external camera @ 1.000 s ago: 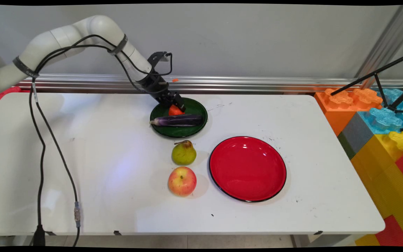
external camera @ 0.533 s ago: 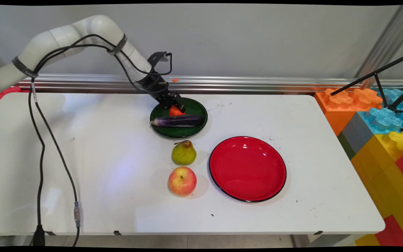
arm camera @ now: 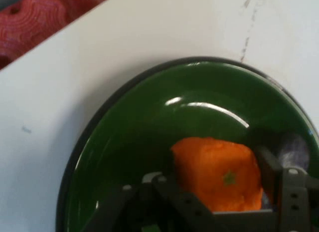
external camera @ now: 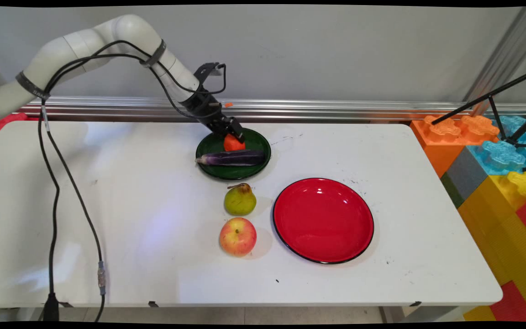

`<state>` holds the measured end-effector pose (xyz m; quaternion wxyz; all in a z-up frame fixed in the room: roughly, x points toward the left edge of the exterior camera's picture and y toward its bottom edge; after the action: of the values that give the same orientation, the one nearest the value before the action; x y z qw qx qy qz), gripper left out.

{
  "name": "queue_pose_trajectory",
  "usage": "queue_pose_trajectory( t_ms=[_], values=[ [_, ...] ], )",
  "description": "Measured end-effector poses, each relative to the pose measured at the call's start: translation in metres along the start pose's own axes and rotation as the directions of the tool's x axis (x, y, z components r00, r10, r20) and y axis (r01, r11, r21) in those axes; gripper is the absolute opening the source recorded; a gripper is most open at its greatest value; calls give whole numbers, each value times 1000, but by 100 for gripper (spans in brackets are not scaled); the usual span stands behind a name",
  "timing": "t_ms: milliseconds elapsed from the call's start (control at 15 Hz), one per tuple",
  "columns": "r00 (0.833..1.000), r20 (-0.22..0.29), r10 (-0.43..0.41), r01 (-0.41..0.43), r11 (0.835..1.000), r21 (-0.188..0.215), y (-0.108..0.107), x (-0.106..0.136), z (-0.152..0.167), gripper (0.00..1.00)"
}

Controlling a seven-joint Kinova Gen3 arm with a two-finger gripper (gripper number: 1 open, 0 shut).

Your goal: Place the picked object on the table

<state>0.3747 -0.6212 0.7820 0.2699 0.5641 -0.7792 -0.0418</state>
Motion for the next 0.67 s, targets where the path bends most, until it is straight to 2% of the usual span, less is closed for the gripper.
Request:
queue_pose_trajectory(
  t_ms=[400, 667],
  values=[
    [993, -79, 83, -84, 996, -14, 17, 9, -25, 0],
    [977, -151, 149, -152, 988, -12, 29, 10, -54, 0]
  ],
)
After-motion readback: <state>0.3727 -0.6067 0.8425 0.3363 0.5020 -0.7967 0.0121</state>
